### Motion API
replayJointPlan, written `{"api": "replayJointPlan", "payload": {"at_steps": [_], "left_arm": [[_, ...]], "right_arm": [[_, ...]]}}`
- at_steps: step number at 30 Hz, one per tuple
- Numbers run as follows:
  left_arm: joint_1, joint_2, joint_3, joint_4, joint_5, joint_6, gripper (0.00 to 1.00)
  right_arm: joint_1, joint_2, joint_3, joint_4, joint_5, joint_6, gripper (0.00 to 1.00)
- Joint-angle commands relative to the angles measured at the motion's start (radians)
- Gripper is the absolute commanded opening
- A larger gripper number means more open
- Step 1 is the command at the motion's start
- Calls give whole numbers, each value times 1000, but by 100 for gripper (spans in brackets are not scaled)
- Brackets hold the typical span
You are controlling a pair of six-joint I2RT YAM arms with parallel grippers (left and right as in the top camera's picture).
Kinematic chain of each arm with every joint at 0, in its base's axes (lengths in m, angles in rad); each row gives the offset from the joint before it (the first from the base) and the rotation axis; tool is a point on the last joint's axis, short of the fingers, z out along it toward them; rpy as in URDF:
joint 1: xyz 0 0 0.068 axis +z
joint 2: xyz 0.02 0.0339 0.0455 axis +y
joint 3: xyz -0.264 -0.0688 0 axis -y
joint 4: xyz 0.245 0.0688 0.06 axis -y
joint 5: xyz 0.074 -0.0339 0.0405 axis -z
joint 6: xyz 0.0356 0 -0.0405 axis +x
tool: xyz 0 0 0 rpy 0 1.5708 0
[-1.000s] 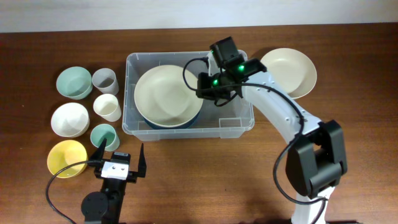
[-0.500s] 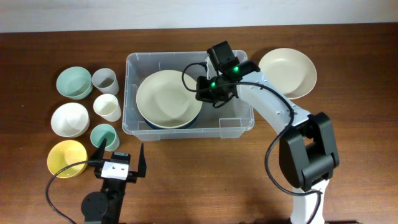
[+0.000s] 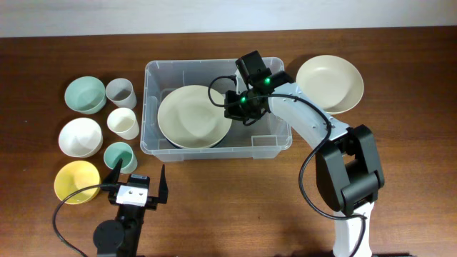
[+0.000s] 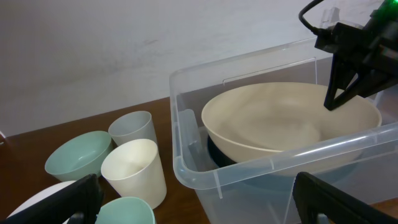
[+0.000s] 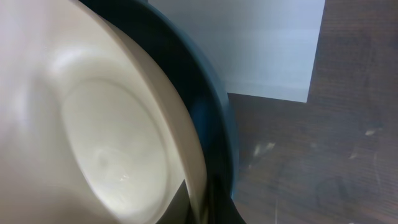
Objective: Pack container
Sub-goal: 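Lower the cream bowl onto the blue bowl and open the right gripper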
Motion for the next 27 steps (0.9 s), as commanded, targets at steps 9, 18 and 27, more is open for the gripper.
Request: {"api": "replayJointPlan", "payload": {"at_steps": [9, 18, 27], "left_arm": [[6, -7, -6, 0, 3, 16, 100], [6, -7, -6, 0, 3, 16, 100], [6, -7, -6, 0, 3, 16, 100]], "right_arm": [[9, 8, 8, 8, 0, 8, 4], [10, 8, 8, 18, 0, 8, 11], [10, 8, 8, 23, -3, 9, 12]]}}
